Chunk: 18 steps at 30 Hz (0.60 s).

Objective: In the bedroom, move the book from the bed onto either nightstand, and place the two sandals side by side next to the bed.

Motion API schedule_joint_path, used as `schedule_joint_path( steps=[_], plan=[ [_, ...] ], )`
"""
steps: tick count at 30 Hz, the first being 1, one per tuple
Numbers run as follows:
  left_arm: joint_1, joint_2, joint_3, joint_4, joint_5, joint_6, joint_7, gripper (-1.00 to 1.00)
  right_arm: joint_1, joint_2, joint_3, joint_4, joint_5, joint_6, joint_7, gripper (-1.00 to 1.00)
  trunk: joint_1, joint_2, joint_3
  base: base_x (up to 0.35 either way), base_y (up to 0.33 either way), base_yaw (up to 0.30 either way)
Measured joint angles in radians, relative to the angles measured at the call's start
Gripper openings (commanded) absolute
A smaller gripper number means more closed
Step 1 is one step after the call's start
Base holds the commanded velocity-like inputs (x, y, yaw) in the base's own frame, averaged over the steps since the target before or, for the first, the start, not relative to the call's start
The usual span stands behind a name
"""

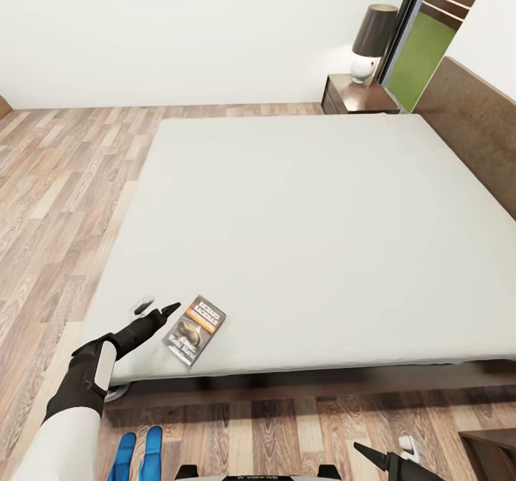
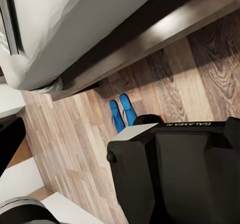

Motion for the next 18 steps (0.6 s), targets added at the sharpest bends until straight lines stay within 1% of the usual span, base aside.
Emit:
schedule_joint_path(
  steps=[18],
  plan=[
    [0.000, 0.000, 0.000, 0.000, 0.000, 0.000, 0.000, 1.00, 0.000, 0.000, 0.000, 0.000, 0.000, 0.000, 0.000, 1.00, 0.069, -0.126, -0.056, 0.000, 0.000, 0.000]
  ],
)
